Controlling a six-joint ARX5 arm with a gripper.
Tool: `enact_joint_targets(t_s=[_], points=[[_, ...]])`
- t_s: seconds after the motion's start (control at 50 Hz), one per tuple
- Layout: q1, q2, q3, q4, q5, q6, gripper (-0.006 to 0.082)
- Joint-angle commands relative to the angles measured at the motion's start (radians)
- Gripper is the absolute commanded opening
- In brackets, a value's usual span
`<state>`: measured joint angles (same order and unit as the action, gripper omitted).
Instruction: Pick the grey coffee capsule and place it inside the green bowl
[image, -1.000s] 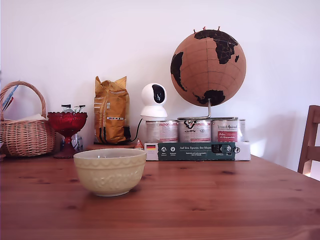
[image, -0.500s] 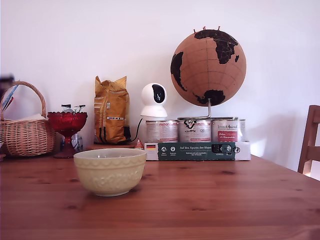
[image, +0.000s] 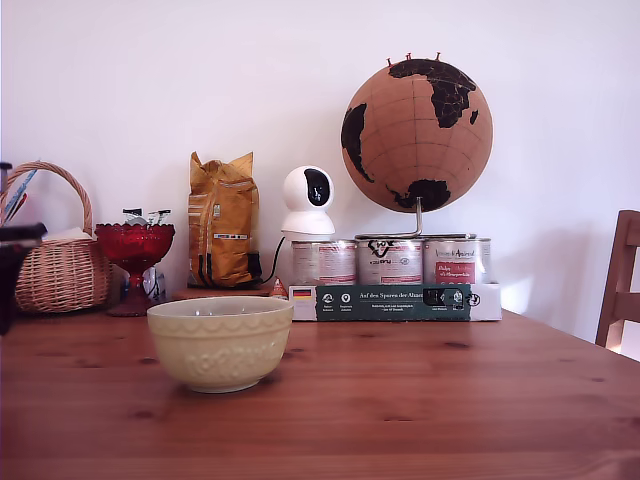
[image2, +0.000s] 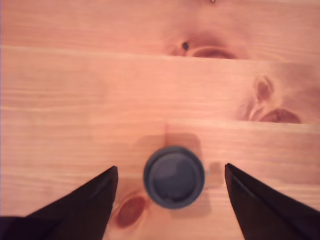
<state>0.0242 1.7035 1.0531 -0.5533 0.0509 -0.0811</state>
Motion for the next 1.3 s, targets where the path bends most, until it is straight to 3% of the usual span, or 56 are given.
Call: enact_joint_targets(t_s=[0.0,0.16,0.32,0.42,0.7,0.92,1.08,1.28], points=[[-0.008,0.04,0.0,0.002,0.001,0.007,0.0629],[-0.008,0.058,0.0,0.012,-0.005,0.011,0.0579],[-0.007,0.058,0.0,0.039,-0.007,0.021,0.0348],[-0.007,0.058,0.0,0.045,-0.006,0.022,0.0275],[-0.007,0.058,0.003,0.051,0.054,0.014,0.0233],[-0.037,0.043,0.055,0.092,0.278,-0.076,0.0233],[-0.105,0.042,0.124,0.106,0.384,-0.098,0.0234],[-0.224,0.042,0.187,0.088,0.391,-0.103,0.0236]])
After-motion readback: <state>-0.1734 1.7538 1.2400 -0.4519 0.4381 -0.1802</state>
